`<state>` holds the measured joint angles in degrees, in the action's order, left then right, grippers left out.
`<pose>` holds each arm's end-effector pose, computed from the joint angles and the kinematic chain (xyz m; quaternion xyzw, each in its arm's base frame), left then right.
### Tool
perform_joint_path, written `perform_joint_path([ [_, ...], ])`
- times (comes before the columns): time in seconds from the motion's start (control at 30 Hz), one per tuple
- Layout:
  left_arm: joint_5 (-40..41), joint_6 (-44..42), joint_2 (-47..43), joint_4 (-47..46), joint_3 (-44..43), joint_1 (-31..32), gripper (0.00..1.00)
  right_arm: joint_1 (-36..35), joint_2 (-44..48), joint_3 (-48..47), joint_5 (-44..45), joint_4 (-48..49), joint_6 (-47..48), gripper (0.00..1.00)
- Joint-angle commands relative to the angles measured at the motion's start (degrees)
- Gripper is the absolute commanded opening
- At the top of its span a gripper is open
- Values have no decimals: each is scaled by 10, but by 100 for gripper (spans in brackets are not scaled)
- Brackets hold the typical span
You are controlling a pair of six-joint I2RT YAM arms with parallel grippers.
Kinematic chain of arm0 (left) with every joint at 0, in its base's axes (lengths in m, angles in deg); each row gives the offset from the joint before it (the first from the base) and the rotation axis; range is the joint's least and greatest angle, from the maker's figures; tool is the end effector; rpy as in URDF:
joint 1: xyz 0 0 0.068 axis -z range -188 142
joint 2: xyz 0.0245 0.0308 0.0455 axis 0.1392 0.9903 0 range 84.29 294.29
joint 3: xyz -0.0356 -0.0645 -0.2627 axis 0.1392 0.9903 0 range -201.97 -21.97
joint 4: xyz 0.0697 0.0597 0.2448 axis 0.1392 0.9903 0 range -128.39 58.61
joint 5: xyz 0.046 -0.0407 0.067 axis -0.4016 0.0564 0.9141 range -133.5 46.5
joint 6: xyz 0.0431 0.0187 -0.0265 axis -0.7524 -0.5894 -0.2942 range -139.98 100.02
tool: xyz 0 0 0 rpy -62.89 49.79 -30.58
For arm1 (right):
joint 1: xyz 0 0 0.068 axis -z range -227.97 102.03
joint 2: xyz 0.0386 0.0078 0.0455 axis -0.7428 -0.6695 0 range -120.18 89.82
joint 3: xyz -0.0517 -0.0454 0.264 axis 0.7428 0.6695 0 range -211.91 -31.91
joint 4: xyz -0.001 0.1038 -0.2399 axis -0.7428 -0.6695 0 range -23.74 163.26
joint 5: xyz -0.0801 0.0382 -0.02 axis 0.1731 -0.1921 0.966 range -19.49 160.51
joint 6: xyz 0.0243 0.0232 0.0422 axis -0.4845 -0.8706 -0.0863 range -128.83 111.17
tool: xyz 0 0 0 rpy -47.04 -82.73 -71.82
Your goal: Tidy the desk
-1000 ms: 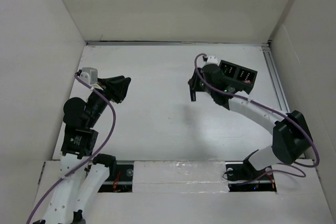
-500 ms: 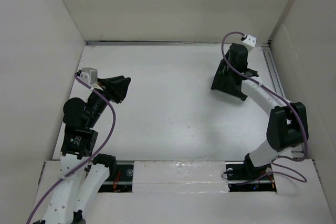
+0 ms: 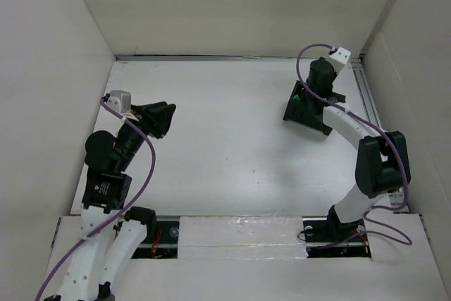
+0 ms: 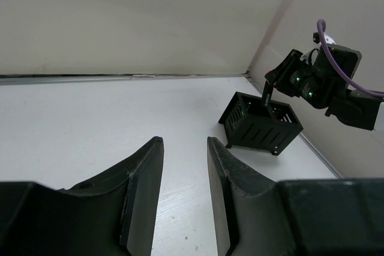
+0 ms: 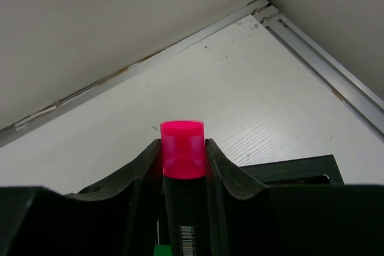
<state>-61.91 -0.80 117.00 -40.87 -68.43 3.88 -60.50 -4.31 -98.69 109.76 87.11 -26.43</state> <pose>0.1201 -0.0368 0.4028 0.0900 0.5995 -0.3039 0.7350 0.3788 0.0610 0.2939 0.2405 0.7297 -0.1032 0.6317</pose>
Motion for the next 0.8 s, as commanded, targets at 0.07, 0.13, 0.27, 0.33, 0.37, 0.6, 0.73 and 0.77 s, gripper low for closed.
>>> perform_joint_path([
  [0.07,2,-5,3,-24,-1,1,32,-8,6,10,22,45,11,22],
  [0.13,2,-5,1,-25,-1,1,32,-8,2,10,20,42,10,25],
  [0.27,2,-5,2,-24,-1,1,31,-14,3,17,11,42,5,26],
  [0.33,-1,-4,1,-26,-1,1,32,-19,1,18,8,43,5,27],
  [0.37,-1,-4,1,-26,-1,1,32,-19,1,19,13,43,6,28],
  [0.6,7,-5,-1,-24,-1,1,32,-24,-4,15,4,28,8,38],
  [0.73,7,-5,-1,-22,-1,1,32,-29,6,10,-16,8,8,52],
  [0.77,10,-5,-1,-23,-1,1,32,-35,10,10,-15,1,8,54],
])
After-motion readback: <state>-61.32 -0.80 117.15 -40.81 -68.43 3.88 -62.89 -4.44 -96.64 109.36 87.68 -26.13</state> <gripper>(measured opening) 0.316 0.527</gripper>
